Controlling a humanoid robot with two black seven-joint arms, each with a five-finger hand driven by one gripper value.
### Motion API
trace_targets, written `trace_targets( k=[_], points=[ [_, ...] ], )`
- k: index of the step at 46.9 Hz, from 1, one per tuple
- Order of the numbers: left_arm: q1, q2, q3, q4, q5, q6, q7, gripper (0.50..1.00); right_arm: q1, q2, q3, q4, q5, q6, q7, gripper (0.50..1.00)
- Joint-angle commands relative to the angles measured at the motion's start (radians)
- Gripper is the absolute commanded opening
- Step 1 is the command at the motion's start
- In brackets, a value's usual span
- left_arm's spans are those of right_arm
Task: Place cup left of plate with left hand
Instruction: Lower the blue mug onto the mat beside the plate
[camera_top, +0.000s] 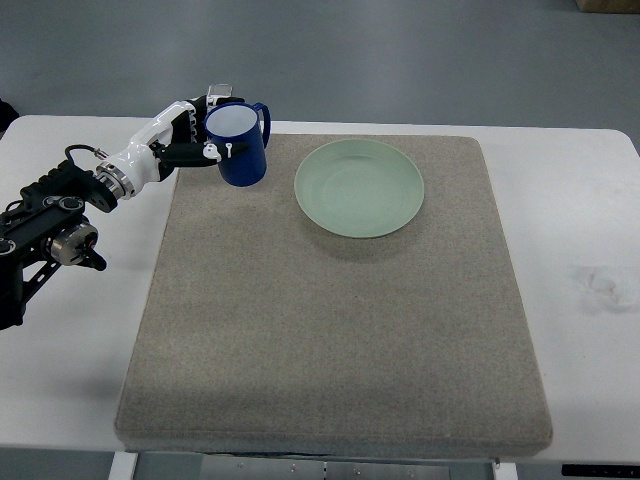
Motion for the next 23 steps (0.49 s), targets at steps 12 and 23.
trace_targets(
  k=[12,23],
  points=[
    [0.011,-0.077,0.004,0.11,0.003,0.048,-0.001,0.675,0.0,0.0,0.0,0.0,0.0,0.0,0.0,0.932],
    [0.011,-0.129,0.003,0.155,0.003,0.064,-0.002,0.675,0.0,0.0,0.0,0.0,0.0,0.0,0.0,0.932]
  ],
)
